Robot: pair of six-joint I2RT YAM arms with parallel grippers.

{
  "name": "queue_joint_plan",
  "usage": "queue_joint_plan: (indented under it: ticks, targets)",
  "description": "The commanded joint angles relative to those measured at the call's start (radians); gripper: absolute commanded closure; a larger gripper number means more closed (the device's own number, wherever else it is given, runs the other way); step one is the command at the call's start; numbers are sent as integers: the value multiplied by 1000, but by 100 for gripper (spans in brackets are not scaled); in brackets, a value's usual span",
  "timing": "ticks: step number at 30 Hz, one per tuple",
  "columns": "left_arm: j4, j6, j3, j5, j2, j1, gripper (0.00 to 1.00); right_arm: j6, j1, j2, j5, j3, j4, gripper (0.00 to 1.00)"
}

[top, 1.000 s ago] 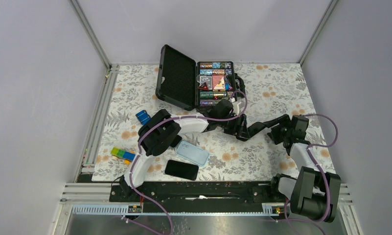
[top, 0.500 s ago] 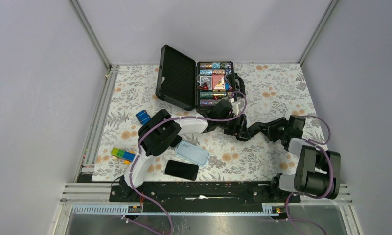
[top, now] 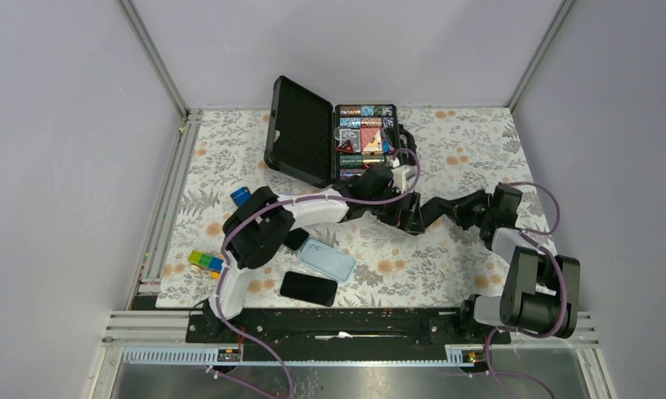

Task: Take the phone out of the phone case
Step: Pick up the phone at the center of the board.

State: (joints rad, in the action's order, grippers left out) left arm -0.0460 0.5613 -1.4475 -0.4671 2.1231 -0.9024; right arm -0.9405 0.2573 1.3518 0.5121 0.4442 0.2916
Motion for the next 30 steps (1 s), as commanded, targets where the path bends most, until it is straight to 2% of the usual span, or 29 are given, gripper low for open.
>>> queue_joint_plan:
  ticks: [1, 5, 7, 12, 16, 20, 24, 26, 30]
  targets:
    - [-59, -99, 31, -30, -156, -4, 1, 37, 0, -111, 61, 96, 8, 100]
    - [-40, -160, 61, 15, -251, 2, 1, 70, 0, -231, 87, 144, -55, 100]
    - [-10, -203, 66, 41, -293, 8, 1, 48, 0, -275, 131, 159, -29, 100]
    - [-37, -251, 168, 103, -454, 66, 1, -143, -1, -303, 311, 147, 245, 100]
    - [-51, -226, 223, 0, -553, 128, 1, -229, -22, -320, 411, 149, 446, 100]
    - [-48, -222, 246, -75, -638, 130, 1, -195, -129, -354, 445, 186, 486, 100]
    - [7, -207, 255, -67, -725, 152, 1, -123, -264, -378, 454, 240, 443, 100]
    - [32, -248, 272, -85, -784, 157, 1, -99, -321, -385, 457, 258, 438, 100]
    - [-28, -276, 371, -62, -896, 157, 1, -34, -416, -372, 485, 307, 431, 100]
